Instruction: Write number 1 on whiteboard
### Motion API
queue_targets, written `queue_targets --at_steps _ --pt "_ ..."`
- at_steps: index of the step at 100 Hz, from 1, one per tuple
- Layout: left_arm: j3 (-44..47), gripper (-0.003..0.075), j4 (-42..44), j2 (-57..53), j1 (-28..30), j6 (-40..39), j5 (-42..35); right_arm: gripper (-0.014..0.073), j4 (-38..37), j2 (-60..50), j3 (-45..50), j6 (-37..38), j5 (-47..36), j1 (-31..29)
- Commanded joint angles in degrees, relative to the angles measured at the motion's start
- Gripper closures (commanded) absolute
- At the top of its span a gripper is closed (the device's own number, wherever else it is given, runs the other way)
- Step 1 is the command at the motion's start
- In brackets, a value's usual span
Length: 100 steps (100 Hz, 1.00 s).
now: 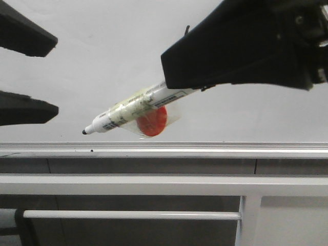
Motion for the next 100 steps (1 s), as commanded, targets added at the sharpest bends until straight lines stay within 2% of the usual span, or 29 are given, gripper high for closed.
queue_targets --at_steps 1,42,100 --pt "-2.16 0.0386 1.40 0.98 -0.40 -0.17 -0.61 0.0657 -0.27 -0.31 -2.13 -0.18 0.06 0.03" --pt "-2.96 0.0386 1.67 2.60 -0.40 -0.37 -1.58 0.0657 -0.27 -0.31 -2.13 -0.18 0.85 0.03" --pt "-6.08 0.0387 3.67 10.29 -0.07 -0.81 -1.49 0.0657 -0.50 -0.31 -2.13 -0.18 2.07 0.03"
